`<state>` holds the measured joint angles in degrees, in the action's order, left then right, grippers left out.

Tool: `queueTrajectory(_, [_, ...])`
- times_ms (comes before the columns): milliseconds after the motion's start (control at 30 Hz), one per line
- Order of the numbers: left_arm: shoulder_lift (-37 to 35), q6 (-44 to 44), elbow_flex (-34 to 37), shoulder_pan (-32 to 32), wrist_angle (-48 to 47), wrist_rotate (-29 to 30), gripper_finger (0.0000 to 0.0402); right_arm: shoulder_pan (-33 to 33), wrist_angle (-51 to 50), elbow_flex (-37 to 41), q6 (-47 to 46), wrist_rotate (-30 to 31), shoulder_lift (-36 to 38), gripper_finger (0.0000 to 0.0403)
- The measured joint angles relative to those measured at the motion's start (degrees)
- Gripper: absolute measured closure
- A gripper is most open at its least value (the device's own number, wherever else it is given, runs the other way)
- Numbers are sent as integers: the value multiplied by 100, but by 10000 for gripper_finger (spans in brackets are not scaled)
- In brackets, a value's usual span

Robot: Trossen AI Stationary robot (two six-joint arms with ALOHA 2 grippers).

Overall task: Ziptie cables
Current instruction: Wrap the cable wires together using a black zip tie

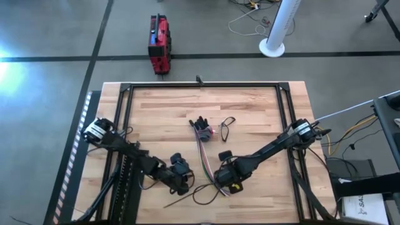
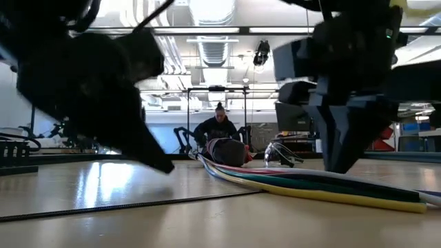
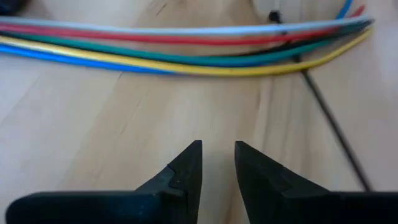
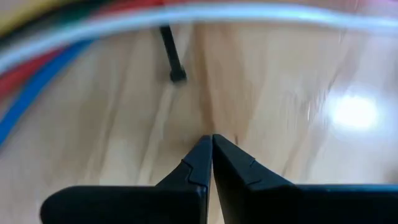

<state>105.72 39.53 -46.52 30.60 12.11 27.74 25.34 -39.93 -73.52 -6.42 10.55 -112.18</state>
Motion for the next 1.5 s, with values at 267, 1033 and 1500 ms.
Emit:
queueTrajectory(267, [923, -628, -860, 7, 69, 506, 333, -66, 1101, -5, 387, -34, -18, 400])
queueTrajectory(1033, [1098, -903, -1061, -174, 210, 881, 338, -166, 2113, -469, 810, -157, -411, 401])
queueTrajectory(1500, [591, -1369, -1045, -205, -461, 913, 340, -50, 249, -478, 192, -157, 122, 401])
